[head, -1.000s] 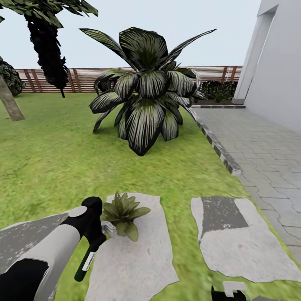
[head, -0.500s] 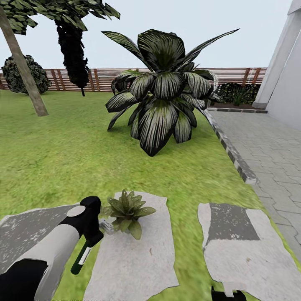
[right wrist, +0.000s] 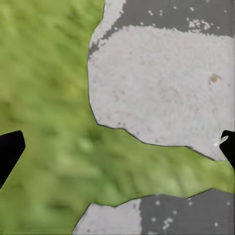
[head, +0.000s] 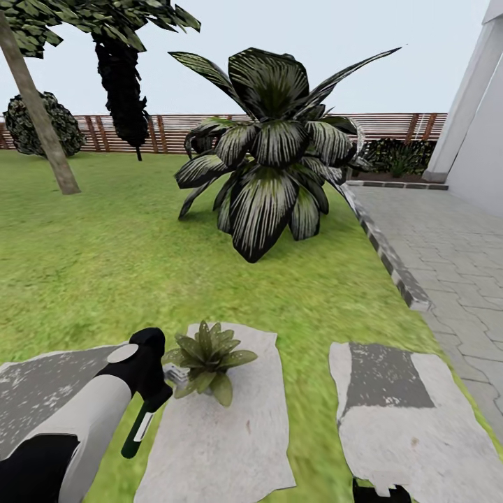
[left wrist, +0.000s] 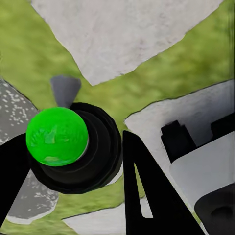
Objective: Pick up the pesticide atomizer in the garden and spray insectifuge to fully cover both potted plants in the garden.
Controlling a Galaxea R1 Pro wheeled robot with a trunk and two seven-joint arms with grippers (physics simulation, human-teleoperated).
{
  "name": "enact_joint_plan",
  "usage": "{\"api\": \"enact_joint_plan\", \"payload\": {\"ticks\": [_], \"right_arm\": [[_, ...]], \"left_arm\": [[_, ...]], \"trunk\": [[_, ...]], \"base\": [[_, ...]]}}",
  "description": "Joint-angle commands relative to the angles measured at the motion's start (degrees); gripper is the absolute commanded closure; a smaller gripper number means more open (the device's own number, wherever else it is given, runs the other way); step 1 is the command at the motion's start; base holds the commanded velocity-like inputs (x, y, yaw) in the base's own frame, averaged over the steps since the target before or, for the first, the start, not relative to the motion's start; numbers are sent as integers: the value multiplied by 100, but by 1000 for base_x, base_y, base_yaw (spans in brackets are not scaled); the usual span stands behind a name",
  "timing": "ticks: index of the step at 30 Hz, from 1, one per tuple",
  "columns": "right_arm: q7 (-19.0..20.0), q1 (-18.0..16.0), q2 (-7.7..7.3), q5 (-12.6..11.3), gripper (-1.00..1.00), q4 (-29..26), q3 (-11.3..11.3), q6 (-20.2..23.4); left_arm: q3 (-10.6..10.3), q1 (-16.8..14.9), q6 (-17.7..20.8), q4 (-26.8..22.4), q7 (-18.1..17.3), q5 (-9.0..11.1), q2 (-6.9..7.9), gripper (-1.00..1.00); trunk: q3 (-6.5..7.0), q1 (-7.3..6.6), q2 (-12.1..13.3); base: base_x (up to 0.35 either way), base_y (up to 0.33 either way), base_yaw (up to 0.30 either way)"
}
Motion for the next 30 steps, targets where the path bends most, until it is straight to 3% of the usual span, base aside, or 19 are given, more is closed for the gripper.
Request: {"api": "enact_joint_plan", "payload": {"ticks": [1,6,15,30], "right_arm": [[-17,-1,0,-44,-100,-3,49,-8],[-17,-1,0,-45,-100,-3,49,-8],[-17,-1,0,-45,-100,-3,48,-7],[-17,-1,0,-45,-100,-3,49,-8]], "left_arm": [[-19,-3,56,-5,-54,-38,1,100],[-19,-3,56,-3,-56,-38,0,100],[-30,0,48,73,-53,-45,-48,100],[-74,-3,21,74,-37,-99,-43,100]], "trunk": [[-6,1,-2],[-6,1,-2],[-6,1,-2],[-6,1,-2]], "base": [[236,-189,186],[246,-180,199],[283,-56,14],[7,0,253]]}}
